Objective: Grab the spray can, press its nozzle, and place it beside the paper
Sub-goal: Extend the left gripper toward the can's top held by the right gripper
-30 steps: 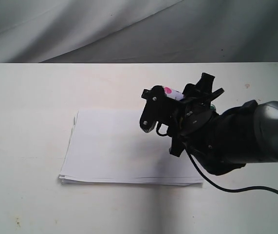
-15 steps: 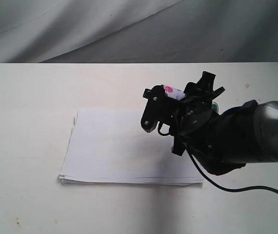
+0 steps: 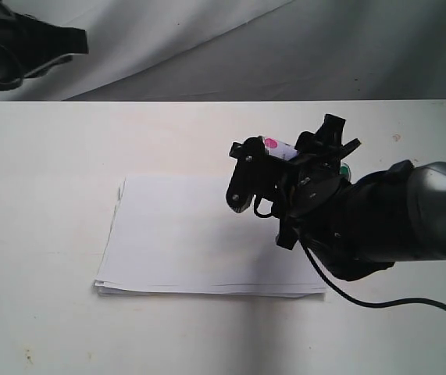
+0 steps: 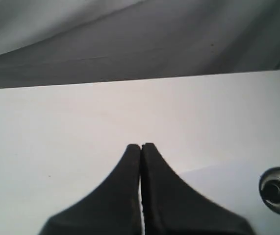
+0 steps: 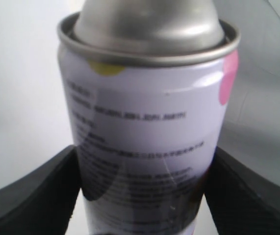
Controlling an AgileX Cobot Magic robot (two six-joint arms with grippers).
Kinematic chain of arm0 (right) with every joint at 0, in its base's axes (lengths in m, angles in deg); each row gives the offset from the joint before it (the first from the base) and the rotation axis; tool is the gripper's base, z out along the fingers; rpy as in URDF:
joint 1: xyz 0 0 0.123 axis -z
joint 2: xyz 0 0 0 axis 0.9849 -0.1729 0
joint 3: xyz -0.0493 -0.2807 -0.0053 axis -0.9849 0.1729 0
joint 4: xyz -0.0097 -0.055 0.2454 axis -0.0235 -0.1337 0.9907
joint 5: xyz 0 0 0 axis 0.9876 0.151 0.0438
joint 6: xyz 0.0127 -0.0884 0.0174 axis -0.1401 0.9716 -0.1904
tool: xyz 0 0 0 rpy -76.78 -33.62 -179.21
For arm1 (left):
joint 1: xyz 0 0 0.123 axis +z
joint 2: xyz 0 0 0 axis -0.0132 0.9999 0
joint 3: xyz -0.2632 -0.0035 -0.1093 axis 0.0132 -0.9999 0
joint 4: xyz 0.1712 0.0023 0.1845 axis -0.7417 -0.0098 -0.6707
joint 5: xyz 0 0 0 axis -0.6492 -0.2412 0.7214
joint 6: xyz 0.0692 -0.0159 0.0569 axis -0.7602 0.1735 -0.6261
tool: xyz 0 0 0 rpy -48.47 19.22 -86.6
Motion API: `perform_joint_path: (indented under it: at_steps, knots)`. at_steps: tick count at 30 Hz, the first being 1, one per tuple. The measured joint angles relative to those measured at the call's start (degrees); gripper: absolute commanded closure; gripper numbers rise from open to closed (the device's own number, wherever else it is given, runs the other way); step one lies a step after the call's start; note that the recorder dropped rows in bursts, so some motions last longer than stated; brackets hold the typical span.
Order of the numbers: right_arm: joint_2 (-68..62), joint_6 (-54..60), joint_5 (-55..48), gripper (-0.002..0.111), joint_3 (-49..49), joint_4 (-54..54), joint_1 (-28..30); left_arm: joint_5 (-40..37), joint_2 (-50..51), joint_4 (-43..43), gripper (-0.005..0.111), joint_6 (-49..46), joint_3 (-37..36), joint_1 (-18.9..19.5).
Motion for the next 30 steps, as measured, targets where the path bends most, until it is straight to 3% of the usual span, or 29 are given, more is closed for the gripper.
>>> perform_joint_path:
  at_steps: [8,11,16,19,22,25,30]
  knots:
    - [0.0,0.1,-0.3,0.108,0.0,0.0,0.0,-7.6,3.0,21.8,0.107,-28.0,0.7,-2.3]
    - [0.0,0.1,-0.3,0.108,0.0,0.0,0.0,-11.2,7.4,39.1,0.107,-44.1,0.7,-2.3]
    - [0.0,0.1,-0.3,0.108,0.0,0.0,0.0,-12.5,17.4,58.2,0.107,-67.4,0.7,-2.3]
    - [0.0,0.1,-0.3,0.108,0.0,0.0,0.0,-21.9,22.4,69.4,0.107,-83.5,0.7,-1.2]
    - [0.0,0.1,-0.3,0.108,0.0,0.0,0.0,-30.8,25.6,76.4,0.107,-92.4,0.7,1.8]
    - [0.0,0.5,-0.3,0.108,0.0,0.0,0.0,-41.5,30.7,79.0,0.107,-97.8,1.1,7.9]
    - [0.0,0.8,-0.3,0.108,0.0,0.0,0.0,-46.0,35.5,79.2,0.107,-99.5,2.5,9.2]
